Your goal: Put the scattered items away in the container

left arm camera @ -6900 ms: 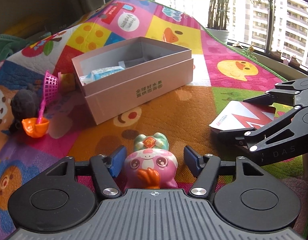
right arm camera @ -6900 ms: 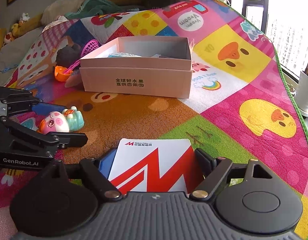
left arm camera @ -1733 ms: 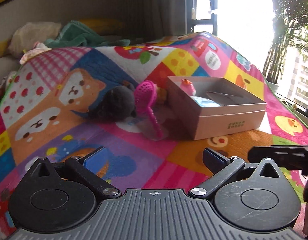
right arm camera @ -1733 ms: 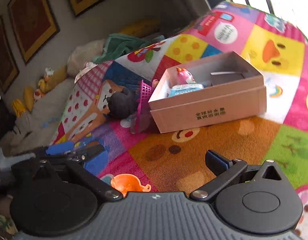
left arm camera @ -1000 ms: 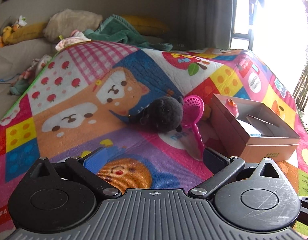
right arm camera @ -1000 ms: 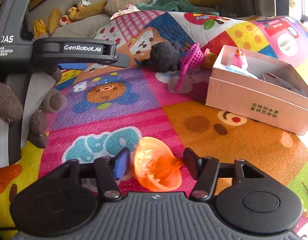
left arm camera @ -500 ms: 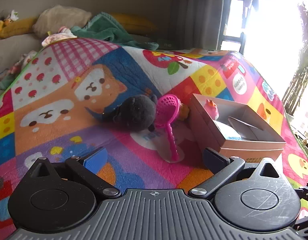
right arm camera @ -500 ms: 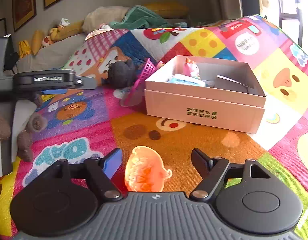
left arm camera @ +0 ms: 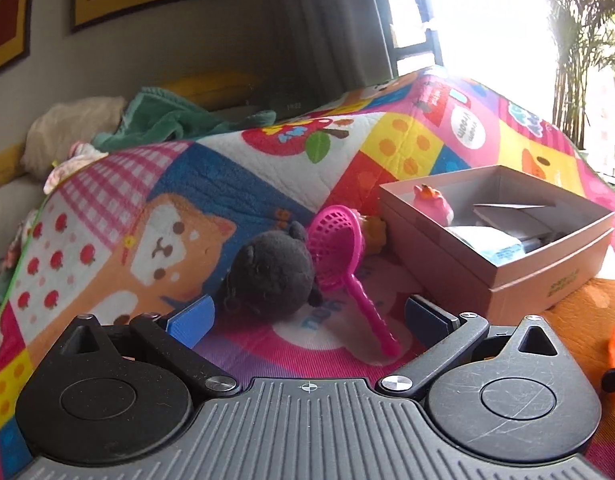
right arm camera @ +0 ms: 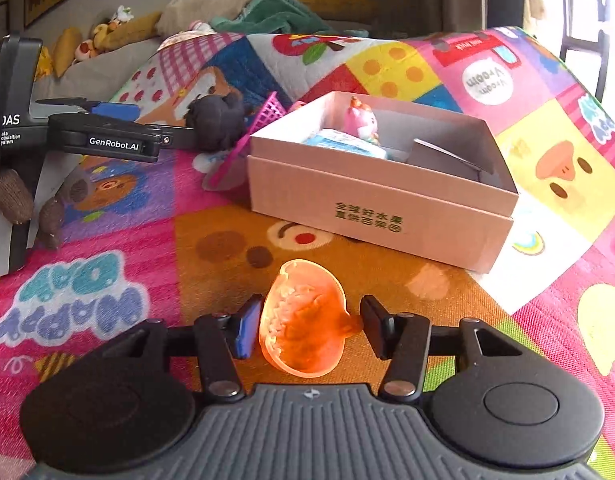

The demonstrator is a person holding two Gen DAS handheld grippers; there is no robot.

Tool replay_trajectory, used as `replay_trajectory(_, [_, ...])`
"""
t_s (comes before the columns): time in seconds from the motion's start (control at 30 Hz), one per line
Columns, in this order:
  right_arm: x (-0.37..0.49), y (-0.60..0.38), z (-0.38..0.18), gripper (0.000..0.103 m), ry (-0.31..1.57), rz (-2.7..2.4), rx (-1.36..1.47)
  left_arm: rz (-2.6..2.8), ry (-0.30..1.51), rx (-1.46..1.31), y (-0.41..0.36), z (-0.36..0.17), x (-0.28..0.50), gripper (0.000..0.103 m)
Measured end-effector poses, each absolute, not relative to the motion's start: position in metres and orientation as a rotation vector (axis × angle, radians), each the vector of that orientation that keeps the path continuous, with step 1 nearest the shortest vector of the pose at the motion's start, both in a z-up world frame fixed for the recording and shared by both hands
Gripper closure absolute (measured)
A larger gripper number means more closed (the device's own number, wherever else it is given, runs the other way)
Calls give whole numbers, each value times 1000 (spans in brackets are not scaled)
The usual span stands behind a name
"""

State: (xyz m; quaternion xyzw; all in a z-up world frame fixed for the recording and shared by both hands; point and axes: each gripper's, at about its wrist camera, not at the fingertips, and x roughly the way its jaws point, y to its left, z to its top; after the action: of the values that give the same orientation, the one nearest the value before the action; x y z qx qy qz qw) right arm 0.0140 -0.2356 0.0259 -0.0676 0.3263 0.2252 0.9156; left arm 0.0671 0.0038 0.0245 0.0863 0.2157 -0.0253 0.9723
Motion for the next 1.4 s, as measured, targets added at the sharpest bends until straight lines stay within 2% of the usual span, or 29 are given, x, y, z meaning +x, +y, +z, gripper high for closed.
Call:
replay_trajectory(0.17, [17, -243, 25, 46, 671, 470, -76, -143, 520, 100, -13, 14, 109, 0])
replay_trajectory(0.23, [17, -244, 25, 40, 671, 466, -73, -125, 528, 110, -19, 7, 121, 3])
replay_trajectory(0.37, [19, -246, 25, 37, 678, 457, -48, -179, 546, 96, -19, 1, 121, 24])
replay_trajectory(0.4, [19, -246, 25, 36, 678, 455, -44, -175, 545, 105, -20, 0, 119, 35])
replay_trajectory(0.53, [18, -243, 25, 34, 673, 445, -57, -175, 551, 99, -12, 0, 116, 37])
replay_trajectory(0.6, [17, -243, 25, 32, 671, 443, -59, -149, 562, 134, -11, -1, 116, 41])
replay_trajectory(0.63, [18, -243, 25, 30, 673, 443, -56, -139, 570, 151, -11, -2, 116, 52])
replay_trajectory(0.67, [18, -244, 25, 30, 675, 441, -53, -134, 579, 164, -10, -3, 116, 58])
replay_trajectory(0.77, [20, -245, 25, 30, 678, 434, -47, -157, 599, 172, -6, -4, 110, 84])
replay_trajectory(1.0, [18, -246, 25, 26, 667, 424, -39, -214, 607, 205, -7, -1, 55, 90])
replay_trajectory(1.1, [18, -245, 25, 26, 672, 422, -48, -286, 615, 197, -12, 5, 20, 90])
replay_trajectory(1.23, [19, -245, 24, 24, 679, 425, -41, -340, 654, 203, -26, 5, -15, 81])
replay_trajectory(1.3, [20, -246, 24, 22, 686, 424, -34, -338, 665, 201, -33, 4, -24, 56])
replay_trajectory(1.37, [20, -247, 24, 19, 688, 419, -29, -320, 675, 176, -37, 3, -29, 4])
replay_trajectory(1.4, [21, -247, 24, 17, 689, 417, -27, -309, 683, 160, -38, 3, -29, 0])
